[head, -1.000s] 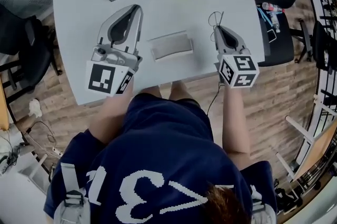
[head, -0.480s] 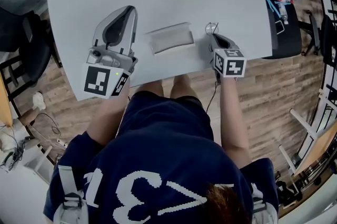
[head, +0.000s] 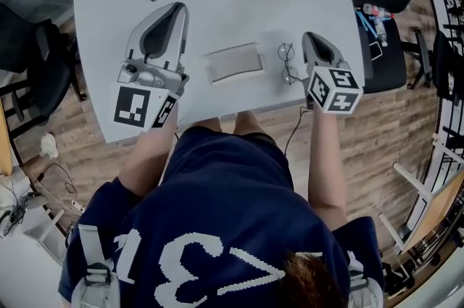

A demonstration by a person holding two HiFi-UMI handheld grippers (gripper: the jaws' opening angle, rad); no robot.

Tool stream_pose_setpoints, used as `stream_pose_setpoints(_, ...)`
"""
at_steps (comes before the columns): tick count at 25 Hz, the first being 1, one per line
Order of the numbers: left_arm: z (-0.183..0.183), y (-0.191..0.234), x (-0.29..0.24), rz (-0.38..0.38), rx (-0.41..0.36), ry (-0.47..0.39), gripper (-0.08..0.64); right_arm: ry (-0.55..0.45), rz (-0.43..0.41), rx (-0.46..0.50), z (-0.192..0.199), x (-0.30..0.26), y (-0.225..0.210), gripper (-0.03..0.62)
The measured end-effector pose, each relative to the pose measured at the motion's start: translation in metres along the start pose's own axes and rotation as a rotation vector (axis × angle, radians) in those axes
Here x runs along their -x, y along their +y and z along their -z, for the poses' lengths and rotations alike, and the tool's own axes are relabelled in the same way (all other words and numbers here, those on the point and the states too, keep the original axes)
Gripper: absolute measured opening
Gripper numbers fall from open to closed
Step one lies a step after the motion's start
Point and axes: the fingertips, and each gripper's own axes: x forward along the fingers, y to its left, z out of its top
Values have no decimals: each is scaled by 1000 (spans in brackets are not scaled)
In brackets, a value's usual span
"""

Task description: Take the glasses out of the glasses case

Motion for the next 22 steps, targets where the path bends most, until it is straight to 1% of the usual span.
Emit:
stream_pose_setpoints(2, -14, 3, 0, -8, -12, -30, 20, -142, -18, 30, -50, 16, 8, 28)
stream_pose_setpoints(4, -30, 6, 0, -18, -25, -63, 20, -254, -30, 64, -95, 32, 18, 28)
stream_pose_setpoints(7, -53, 11, 1, -34, -52, -108, 20, -380, -46, 113, -148, 55, 34, 27)
stream_pose_setpoints(9, -65, 15, 3, -48, -71, -132, 20, -440, -57, 144, -174, 66, 45, 26)
stream_pose_setpoints(12, -77, 24, 10, -78, -92, -157, 20, -492, -88, 174, -199, 74, 61, 26)
stream_pose_setpoints(16, -84, 39, 30, -150, -112, -162, 20, -538, -178, 194, -222, 69, 91, 26)
stream_pose_setpoints(22, -89, 68, 67, -255, -129, -152, 20, -558, -314, 229, -238, 52, 153, 26)
